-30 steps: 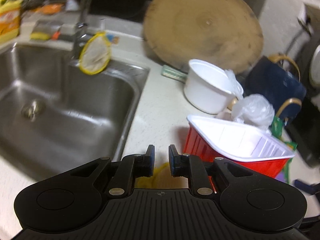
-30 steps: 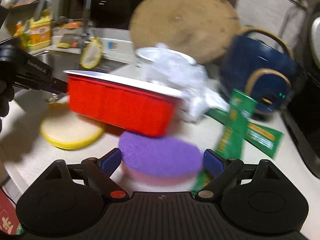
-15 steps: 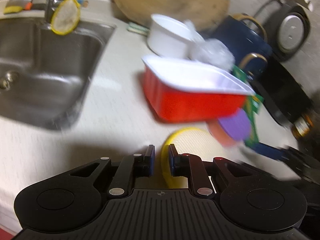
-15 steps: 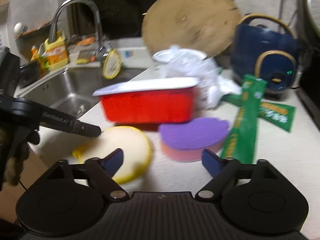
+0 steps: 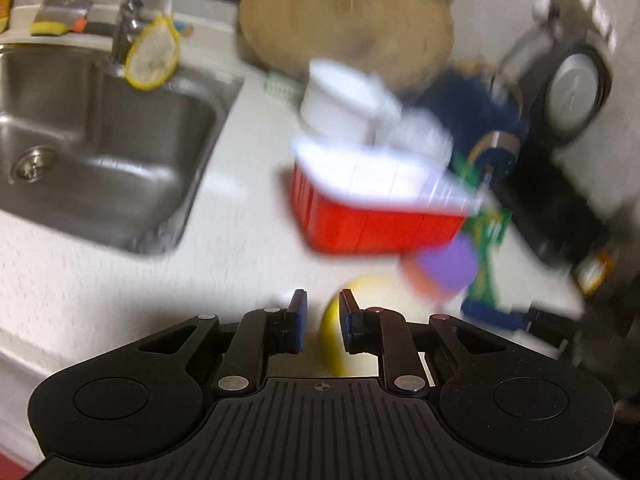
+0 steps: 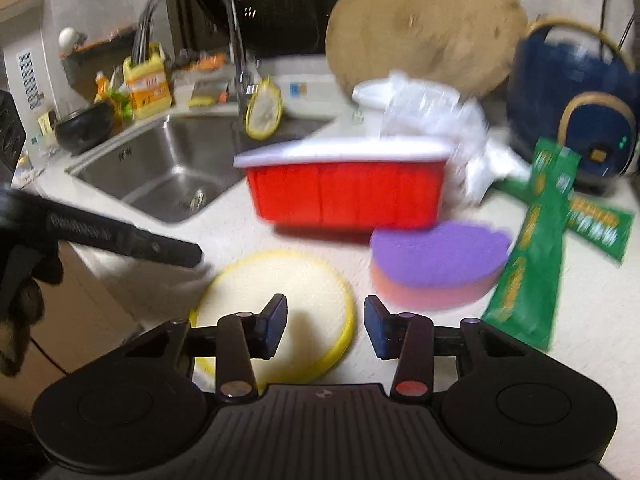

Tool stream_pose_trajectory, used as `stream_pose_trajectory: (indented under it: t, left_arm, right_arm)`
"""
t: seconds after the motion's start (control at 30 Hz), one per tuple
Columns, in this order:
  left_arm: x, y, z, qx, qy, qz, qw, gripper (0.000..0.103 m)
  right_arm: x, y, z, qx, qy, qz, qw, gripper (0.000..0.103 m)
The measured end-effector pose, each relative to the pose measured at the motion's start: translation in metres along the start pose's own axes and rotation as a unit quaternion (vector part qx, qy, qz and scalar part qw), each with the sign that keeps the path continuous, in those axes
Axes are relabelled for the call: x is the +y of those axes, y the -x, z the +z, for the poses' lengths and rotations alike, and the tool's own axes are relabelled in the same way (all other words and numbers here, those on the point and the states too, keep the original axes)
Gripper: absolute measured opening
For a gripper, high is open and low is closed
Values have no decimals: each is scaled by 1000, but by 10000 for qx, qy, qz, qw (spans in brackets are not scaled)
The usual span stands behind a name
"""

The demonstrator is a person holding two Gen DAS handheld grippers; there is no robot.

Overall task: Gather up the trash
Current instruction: 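Grasp the red plastic tray rim with the left gripper and lift it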

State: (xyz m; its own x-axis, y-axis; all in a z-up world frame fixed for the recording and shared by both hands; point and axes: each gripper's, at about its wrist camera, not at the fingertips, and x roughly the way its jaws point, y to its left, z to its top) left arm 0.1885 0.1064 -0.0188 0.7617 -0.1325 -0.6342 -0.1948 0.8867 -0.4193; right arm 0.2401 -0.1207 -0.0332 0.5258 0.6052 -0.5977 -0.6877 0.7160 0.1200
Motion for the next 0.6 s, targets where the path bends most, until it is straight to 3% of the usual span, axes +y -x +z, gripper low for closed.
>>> stream_pose_trajectory:
  t: [0.13, 0.23, 0.43, 0.53, 0.6]
  left_arm:
    - [-6, 5, 39, -598, 195, 207, 9978, 20]
    - [-17, -20, 69, -745, 21, 597, 9954, 20]
    - [-17, -88, 79, 9, -362, 1245, 9916, 22]
    - [-10, -103, 69, 198, -220, 1199, 9923, 21]
    - [-3, -102, 63, 227, -72, 907, 9956, 14]
  right_arm:
    - [-11, 3, 10, -148, -112, -237, 9995, 48]
    - [-16, 1, 7, -74, -173, -313, 9993, 48]
    - [-22, 9, -12, 6, -116, -612, 9981, 67]
    - [-25, 8, -18, 84, -57, -709, 9974, 68]
    - [-27, 8, -19, 75, -37, -767, 9970, 68]
